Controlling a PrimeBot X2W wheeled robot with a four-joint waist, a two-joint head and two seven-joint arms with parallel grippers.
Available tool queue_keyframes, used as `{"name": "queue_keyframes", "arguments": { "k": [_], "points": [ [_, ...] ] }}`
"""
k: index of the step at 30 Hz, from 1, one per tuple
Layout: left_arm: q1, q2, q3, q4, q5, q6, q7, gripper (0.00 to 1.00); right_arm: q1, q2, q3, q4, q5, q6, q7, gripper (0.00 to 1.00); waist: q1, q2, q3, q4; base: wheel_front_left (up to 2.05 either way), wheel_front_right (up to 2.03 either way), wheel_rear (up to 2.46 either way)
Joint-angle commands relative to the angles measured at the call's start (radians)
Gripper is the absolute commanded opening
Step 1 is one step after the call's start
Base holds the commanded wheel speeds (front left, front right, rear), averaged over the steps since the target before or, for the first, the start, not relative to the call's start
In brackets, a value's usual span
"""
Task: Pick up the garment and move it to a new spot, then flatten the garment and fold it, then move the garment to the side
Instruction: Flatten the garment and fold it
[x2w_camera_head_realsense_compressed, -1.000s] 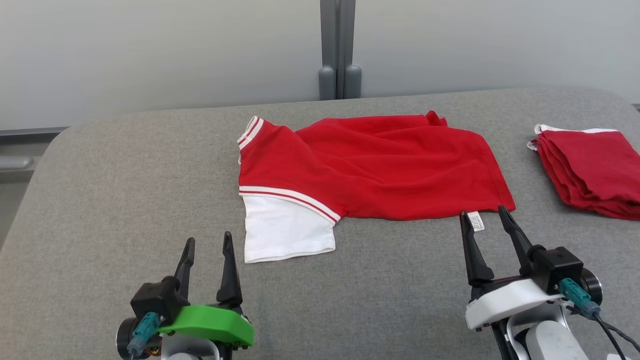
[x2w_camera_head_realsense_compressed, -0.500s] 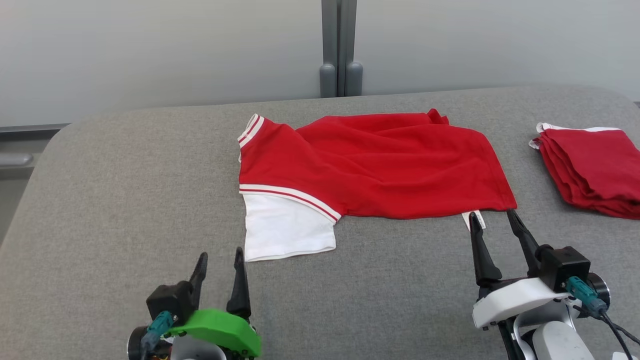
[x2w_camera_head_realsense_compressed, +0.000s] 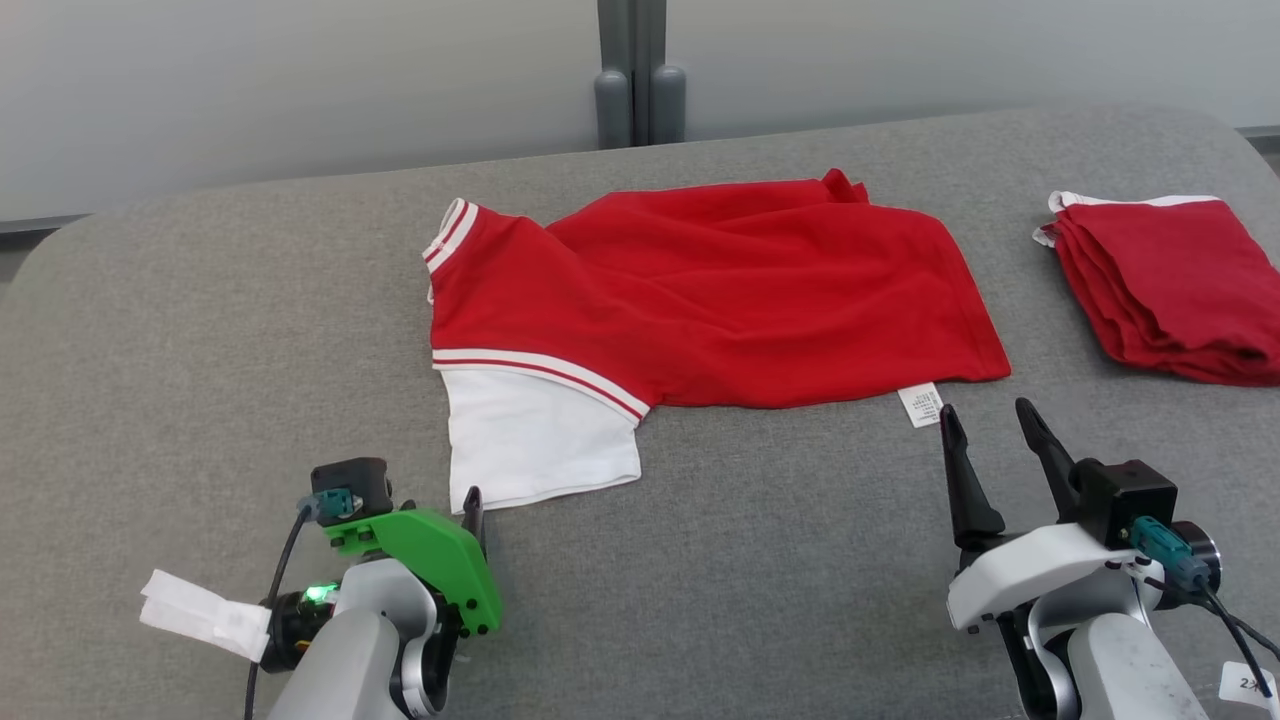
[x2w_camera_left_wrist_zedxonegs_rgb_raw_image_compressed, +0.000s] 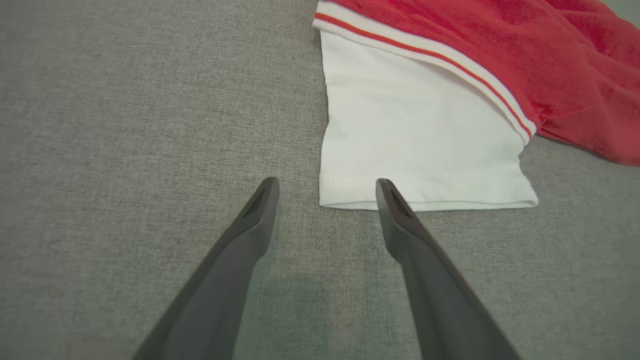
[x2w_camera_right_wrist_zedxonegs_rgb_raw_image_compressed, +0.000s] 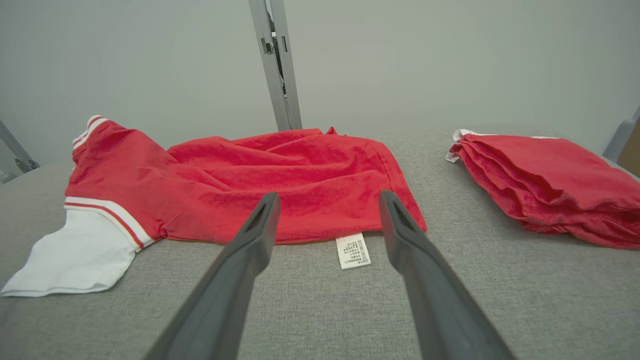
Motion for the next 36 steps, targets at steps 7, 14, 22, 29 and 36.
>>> {"name": "queue_keyframes", "arguments": {
  "k": [7,14,22,29,36],
  "points": [
    [-0.07,0.008,0.009,0.109,-0.023,0.015,0.033,1.0,-0.027,-0.002,-0.006,0.029,0.001,-0.002,-0.014,1.0,0.0,0.0,0.037,-0.063,0.0,0.0,0.0],
    [-0.09,0.004,-0.008,0.176,-0.032,-0.018,0.023,0.22,-0.063,-0.002,-0.053,0.087,-0.033,-0.002,0.017,1.0,0.0,0.0,0.043,-0.067,0.0,0.0,0.0],
    [-0.119,-0.001,-0.043,0.15,-0.047,-0.037,-0.054,0.0,-0.24,-0.034,-0.158,0.27,-0.081,-0.002,0.135,1.0,0.0,0.0,0.06,-0.022,0.0,0.0,0.0],
    [-0.123,-0.003,-0.074,0.047,-0.06,-0.026,-0.097,0.0,-0.404,-0.087,-0.198,0.482,-0.058,-0.002,0.209,1.0,0.0,0.0,0.098,0.035,0.0,0.0,0.0],
    [-0.107,-0.003,-0.092,-0.068,-0.055,-0.007,-0.1,0.0,-0.527,-0.117,-0.205,0.68,-0.055,-0.002,0.251,1.0,0.0,0.0,0.143,0.067,0.0,0.0,0.0]
  ]
}}
